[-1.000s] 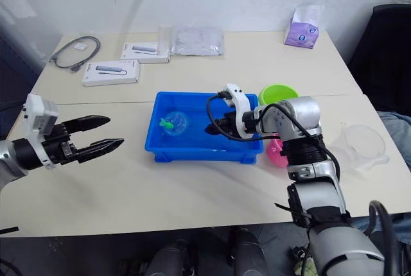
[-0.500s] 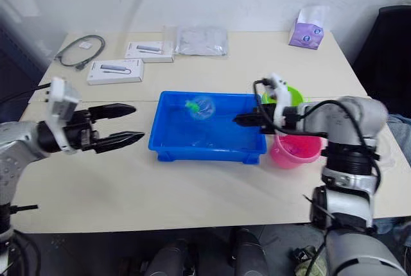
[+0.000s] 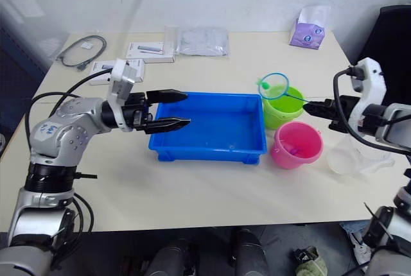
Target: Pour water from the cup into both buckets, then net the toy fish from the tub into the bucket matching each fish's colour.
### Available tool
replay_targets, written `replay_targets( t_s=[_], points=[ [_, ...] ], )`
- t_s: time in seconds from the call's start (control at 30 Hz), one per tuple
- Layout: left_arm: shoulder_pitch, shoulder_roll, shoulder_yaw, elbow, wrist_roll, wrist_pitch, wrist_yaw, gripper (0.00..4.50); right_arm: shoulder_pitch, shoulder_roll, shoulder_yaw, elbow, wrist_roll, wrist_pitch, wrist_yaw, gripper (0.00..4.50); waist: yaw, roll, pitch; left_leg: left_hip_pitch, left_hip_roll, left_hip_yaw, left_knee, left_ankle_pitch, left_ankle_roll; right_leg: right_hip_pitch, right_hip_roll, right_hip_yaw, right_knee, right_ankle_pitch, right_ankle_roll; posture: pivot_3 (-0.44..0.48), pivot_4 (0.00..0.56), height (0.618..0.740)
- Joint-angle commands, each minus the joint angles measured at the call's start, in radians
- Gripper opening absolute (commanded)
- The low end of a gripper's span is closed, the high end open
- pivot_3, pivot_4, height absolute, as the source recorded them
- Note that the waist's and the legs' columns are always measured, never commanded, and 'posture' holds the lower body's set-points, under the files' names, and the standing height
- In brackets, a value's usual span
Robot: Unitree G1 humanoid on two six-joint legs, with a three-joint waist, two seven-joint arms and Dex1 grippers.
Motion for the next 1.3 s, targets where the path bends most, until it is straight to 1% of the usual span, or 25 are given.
replay_targets(
  t_s=[0.03,0.13,0.23,0.3,0.33,0.37,0.43,0.5,0.63,0.7,0.77,0.9,0.97,1.0,1.07,1.13,1.2,1.27,1.3],
  points=[
    [-0.012,-0.004,0.003,-0.019,0.004,-0.019,-0.020,4.43,0.071,-0.076,0.043,-0.123,-0.076,-0.117,0.041,0.00,0.000,0.000,0.000,0.000,0.000,0.000,0.000,0.000,0.000,0.000,0.000,0.000,0.000,0.000,0.000,0.000,0.150,0.740],
    [-0.005,-0.004,0.006,-0.022,0.009,-0.019,-0.023,4.43,0.201,-0.172,0.154,-0.215,-0.217,-0.332,0.129,0.00,0.000,0.000,0.000,0.000,0.000,0.000,0.000,0.000,0.000,0.000,0.000,0.000,-0.001,0.000,0.000,0.000,0.150,0.740],
    [0.001,0.000,0.010,-0.022,0.013,-0.019,-0.026,4.43,0.331,-0.267,0.231,-0.260,-0.383,-0.569,0.218,0.00,0.003,0.000,0.000,0.000,-0.001,0.000,0.000,0.000,0.000,0.000,0.000,0.001,-0.001,0.001,0.001,0.000,0.150,0.740],
    [0.003,0.002,0.013,-0.022,0.015,-0.019,-0.028,4.43,0.402,-0.325,0.270,-0.275,-0.518,-0.758,0.266,0.00,0.006,0.000,0.000,0.000,-0.001,0.000,0.000,0.000,0.000,0.000,0.000,0.001,-0.001,0.001,0.001,0.000,0.150,0.740],
    [0.003,0.002,0.013,-0.020,0.016,-0.019,-0.029,4.43,0.445,-0.365,0.296,-0.275,-0.614,-0.892,0.291,0.00,0.007,0.000,0.000,0.000,-0.001,0.000,0.001,0.000,0.000,0.000,0.000,0.001,-0.001,0.001,0.001,0.000,0.150,0.740],
    [0.003,0.001,0.013,-0.018,0.018,-0.020,-0.030,4.43,0.479,-0.397,0.315,-0.267,-0.700,-1.017,0.309,0.00,0.009,0.000,0.000,0.000,-0.001,0.000,0.001,0.000,0.000,0.000,0.000,0.001,-0.001,0.001,0.001,0.000,0.150,0.740],
    [0.003,0.000,0.012,-0.016,0.020,-0.021,-0.031,4.43,0.521,-0.422,0.325,-0.238,-0.815,-1.192,0.327,0.00,0.012,0.000,0.000,0.001,-0.001,0.000,0.001,0.000,0.000,0.000,0.000,0.001,-0.001,0.001,0.001,0.000,0.150,0.740],
    [0.002,-0.001,0.011,-0.015,0.022,-0.020,-0.031,4.43,0.543,-0.429,0.318,-0.194,-0.905,-1.332,0.329,0.00,0.014,0.000,0.000,0.001,0.000,0.000,0.001,0.000,0.000,0.001,0.000,0.001,-0.001,0.001,0.001,0.000,0.150,0.740],
    [0.003,0.004,0.005,-0.015,0.026,-0.016,-0.040,4.43,0.622,-0.489,0.301,-0.076,-1.122,-1.651,0.339,0.00,0.023,0.000,0.000,0.001,0.000,0.000,0.001,0.000,0.000,0.001,0.000,0.001,-0.001,0.001,0.001,0.000,0.150,0.740],
    [0.005,0.008,0.003,-0.013,0.030,-0.018,-0.045,4.43,0.651,-0.513,0.297,-0.018,-1.201,-1.765,0.334,0.00,0.023,0.000,0.000,0.000,0.000,0.000,0.001,0.000,0.000,0.002,0.000,0.000,-0.002,0.001,0.001,0.000,0.150,0.740],
    [0.005,0.008,0.004,-0.014,0.031,-0.016,-0.045,4.43,0.647,-0.504,0.295,0.023,-1.226,-1.785,0.333,0.00,0.021,0.000,0.000,0.001,0.000,-0.001,0.002,0.000,0.000,0.002,0.000,0.000,-0.002,0.001,0.001,0.000,0.150,0.740],
    [0.012,0.011,0.012,-0.026,0.028,-0.008,-0.039,4.43,0.583,-0.480,0.314,0.080,-1.250,-1.871,0.317,0.00,0.020,0.000,0.000,0.001,0.000,0.000,0.002,0.000,0.000,0.002,0.000,0.000,-0.002,0.001,0.001,0.000,0.150,0.740],
    [0.020,0.017,0.018,-0.036,0.024,-0.002,-0.037,4.43,0.561,-0.461,0.321,0.089,-1.225,-1.878,0.343,0.00,0.018,0.000,0.000,0.002,0.001,0.000,0.002,0.000,0.000,0.002,0.000,0.000,-0.001,0.001,0.001,0.000,0.150,0.740],
    [0.026,0.021,0.020,-0.040,0.023,0.001,-0.037,4.43,0.542,-0.422,0.310,0.078,-1.160,-1.814,0.367,0.00,0.017,0.000,0.000,0.002,0.001,0.000,0.002,0.000,0.000,0.002,0.000,0.001,-0.001,0.001,0.001,0.000,0.150,0.740],
    [0.038,0.031,0.023,-0.051,0.019,0.009,-0.041,4.43,0.496,-0.335,0.279,0.038,-0.990,-1.605,0.422,0.00,0.017,-0.001,0.000,0.002,0.003,-0.001,0.002,0.000,-0.001,0.004,0.001,0.000,-0.003,0.001,0.001,0.000,0.150,0.740],
    [0.071,0.068,0.031,-0.093,-0.004,0.036,-0.071,4.43,0.443,-0.277,0.252,-0.046,-0.712,-1.341,0.526,0.00,0.016,0.000,0.000,0.002,0.002,-0.001,0.003,0.000,-0.001,0.004,0.001,0.000,-0.002,0.001,0.001,0.000,0.150,0.740],
    [0.125,0.133,0.043,-0.159,-0.037,0.067,-0.120,4.43,0.412,-0.254,0.227,-0.144,-0.432,-1.090,0.619,0.00,0.016,0.001,0.001,0.002,0.002,-0.002,0.003,0.000,-0.001,0.004,0.001,0.000,-0.002,0.001,0.001,0.000,0.150,0.740],
    [0.165,0.183,0.057,-0.211,-0.065,0.092,-0.150,4.43,0.405,-0.256,0.210,-0.203,-0.279,-0.941,0.665,0.00,0.017,0.001,0.001,0.001,0.003,-0.003,0.002,0.000,-0.001,0.003,-0.001,-0.001,-0.001,0.000,0.001,0.000,0.150,0.740],
    [0.201,0.229,0.080,-0.257,-0.090,0.110,-0.176,4.43,0.408,-0.255,0.215,-0.235,-0.207,-0.889,0.696,0.00,0.019,0.001,0.001,0.001,0.003,-0.004,0.002,0.000,-0.001,0.003,-0.002,-0.001,-0.001,0.000,0.000,0.000,0.150,0.740]
  ],
)
